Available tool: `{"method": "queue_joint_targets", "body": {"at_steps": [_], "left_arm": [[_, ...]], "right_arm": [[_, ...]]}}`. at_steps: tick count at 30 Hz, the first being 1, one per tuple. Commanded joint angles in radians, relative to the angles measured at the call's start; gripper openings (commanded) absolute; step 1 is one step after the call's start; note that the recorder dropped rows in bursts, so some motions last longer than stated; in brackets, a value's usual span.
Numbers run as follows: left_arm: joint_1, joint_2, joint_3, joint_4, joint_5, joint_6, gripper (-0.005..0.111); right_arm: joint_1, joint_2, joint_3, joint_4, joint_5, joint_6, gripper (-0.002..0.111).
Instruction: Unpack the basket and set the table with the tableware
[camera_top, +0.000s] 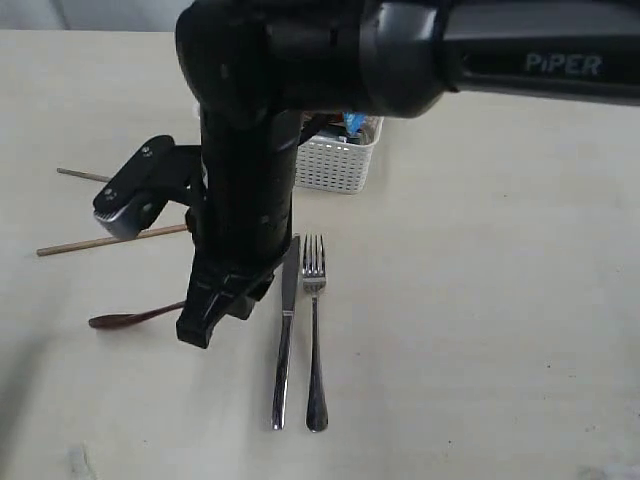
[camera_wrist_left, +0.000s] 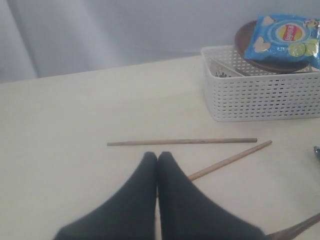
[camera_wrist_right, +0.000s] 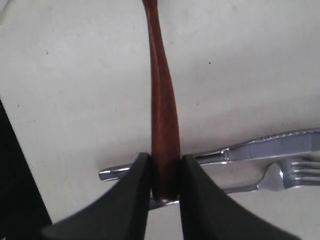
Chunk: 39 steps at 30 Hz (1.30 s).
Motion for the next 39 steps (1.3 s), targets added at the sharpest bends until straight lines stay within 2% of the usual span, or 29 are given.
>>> {"method": "queue_joint_targets", "body": {"at_steps": [1, 5, 7, 8, 13, 16, 18, 22, 24, 27, 31, 34, 39], "left_arm": [[-0.006, -0.002, 0.002, -0.002, -0.008, 0.0, 0.0], [-0.006, -0.002, 0.002, -0.002, -0.008, 0.0, 0.0], [-0.006, -0.002, 0.002, -0.002, -0.008, 0.0, 0.0], [-0.006, -0.002, 0.002, -0.002, -0.008, 0.0, 0.0], [-0.006, -0.002, 0.002, -0.002, -0.008, 0.0, 0.0], [-0.006, -0.002, 0.002, -0.002, -0.008, 0.0, 0.0], [-0.006, -0.002, 0.002, -0.002, -0.008, 0.0, 0.0], [-0.006, -0.002, 0.002, -0.002, -0.008, 0.0, 0.0], [-0.006, -0.002, 0.002, -0.002, -0.008, 0.0, 0.0], [-0.006, -0.002, 0.002, -0.002, -0.008, 0.0, 0.0], [-0.006, -0.002, 0.002, -0.002, -0.008, 0.0, 0.0], [-0.006, -0.002, 0.002, -0.002, -0.008, 0.0, 0.0], [-0.006, -0.002, 0.002, -0.002, -0.008, 0.0, 0.0]], "right_arm": [[-0.004, 0.049, 0.008, -0.022, -0.04, 0.008, 0.007], [-0.004, 0.057, 0.005, -0.058, -0.04, 0.025, 0.041], [-0.004, 0.048, -0.014, -0.066, -0.029, 0.03, 0.051], [-0.004, 0.043, -0.029, -0.086, -0.025, 0.054, 0.052], [-0.031, 0.01, -0.162, -0.223, -0.04, 0.251, 0.051], [-0.119, 0.027, -0.263, -0.204, -0.112, 0.489, 0.051], [-0.189, 0.06, -0.332, -0.142, -0.146, 0.541, 0.051], [-0.308, 0.184, -0.487, 0.132, -0.136, 0.475, 0.051], [-0.327, 0.245, -0.547, 0.22, -0.113, 0.434, 0.051], [-0.329, 0.328, -0.637, 0.215, -0.103, 0.429, 0.051], [-0.329, 0.418, -0.73, 0.161, -0.083, 0.462, 0.045], [-0.33, 0.469, -0.779, 0.133, -0.056, 0.473, 0.039], [-0.33, 0.51, -0.805, 0.087, -0.044, 0.487, 0.039]]}}
